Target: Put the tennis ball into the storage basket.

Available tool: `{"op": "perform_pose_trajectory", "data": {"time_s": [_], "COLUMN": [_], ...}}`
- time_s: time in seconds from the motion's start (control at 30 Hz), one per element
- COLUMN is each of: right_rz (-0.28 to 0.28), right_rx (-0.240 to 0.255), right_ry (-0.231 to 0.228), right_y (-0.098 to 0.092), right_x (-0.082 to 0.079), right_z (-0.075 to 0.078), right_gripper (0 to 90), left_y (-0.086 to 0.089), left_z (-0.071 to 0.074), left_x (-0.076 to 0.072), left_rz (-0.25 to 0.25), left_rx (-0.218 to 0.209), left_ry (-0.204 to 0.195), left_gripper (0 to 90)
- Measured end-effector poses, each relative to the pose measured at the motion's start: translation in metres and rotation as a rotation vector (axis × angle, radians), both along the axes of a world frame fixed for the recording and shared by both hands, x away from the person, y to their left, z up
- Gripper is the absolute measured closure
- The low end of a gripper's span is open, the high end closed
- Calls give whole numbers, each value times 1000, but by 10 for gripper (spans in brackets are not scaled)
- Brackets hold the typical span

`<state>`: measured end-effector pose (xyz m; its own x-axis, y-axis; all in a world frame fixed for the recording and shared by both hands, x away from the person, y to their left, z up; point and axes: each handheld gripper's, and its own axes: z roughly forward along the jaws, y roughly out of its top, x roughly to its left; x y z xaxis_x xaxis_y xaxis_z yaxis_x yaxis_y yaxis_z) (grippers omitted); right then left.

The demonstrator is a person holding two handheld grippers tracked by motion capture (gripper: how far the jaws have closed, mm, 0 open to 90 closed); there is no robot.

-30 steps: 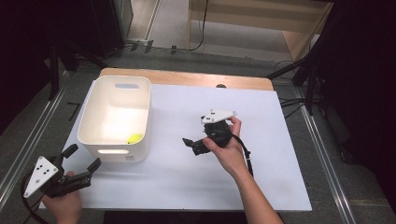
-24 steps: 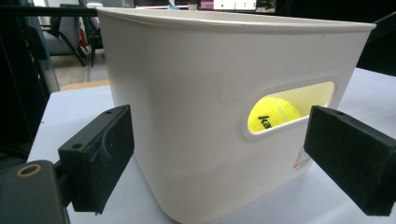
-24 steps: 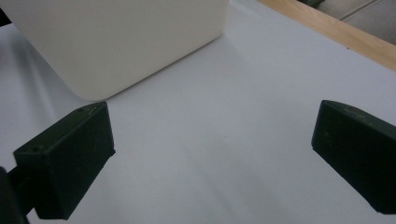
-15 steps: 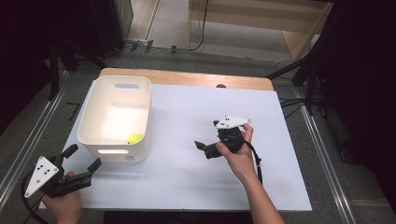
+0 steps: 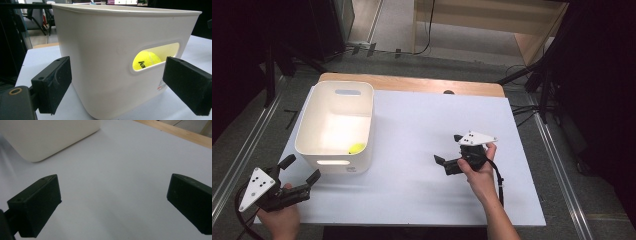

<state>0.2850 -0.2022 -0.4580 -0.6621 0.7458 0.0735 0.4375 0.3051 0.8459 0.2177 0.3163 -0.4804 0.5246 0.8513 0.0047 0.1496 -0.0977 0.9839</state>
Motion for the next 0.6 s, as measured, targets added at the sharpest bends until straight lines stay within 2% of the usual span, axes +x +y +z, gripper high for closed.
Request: {"op": "perform_pose_trajectory", "data": {"time_s": [0.17, 0.33, 0.6], "right_rz": [-18, -28, -62], "right_rx": [23, 37, 59], "right_ry": [-3, -27, -22], "right_y": [-12, -24, -45], "right_x": [-6, -12, -22], "right_z": [-5, -8, -15], "right_gripper": [0, 0, 0], "left_y": [-1, -2, -3], "left_z": [0, 0, -1], "left_x": [1, 1, 0], "left_rz": [3, 4, 12], "left_rx": [7, 15, 29], "left_ry": [3, 4, 8], "left_gripper": [84, 84, 84]}}
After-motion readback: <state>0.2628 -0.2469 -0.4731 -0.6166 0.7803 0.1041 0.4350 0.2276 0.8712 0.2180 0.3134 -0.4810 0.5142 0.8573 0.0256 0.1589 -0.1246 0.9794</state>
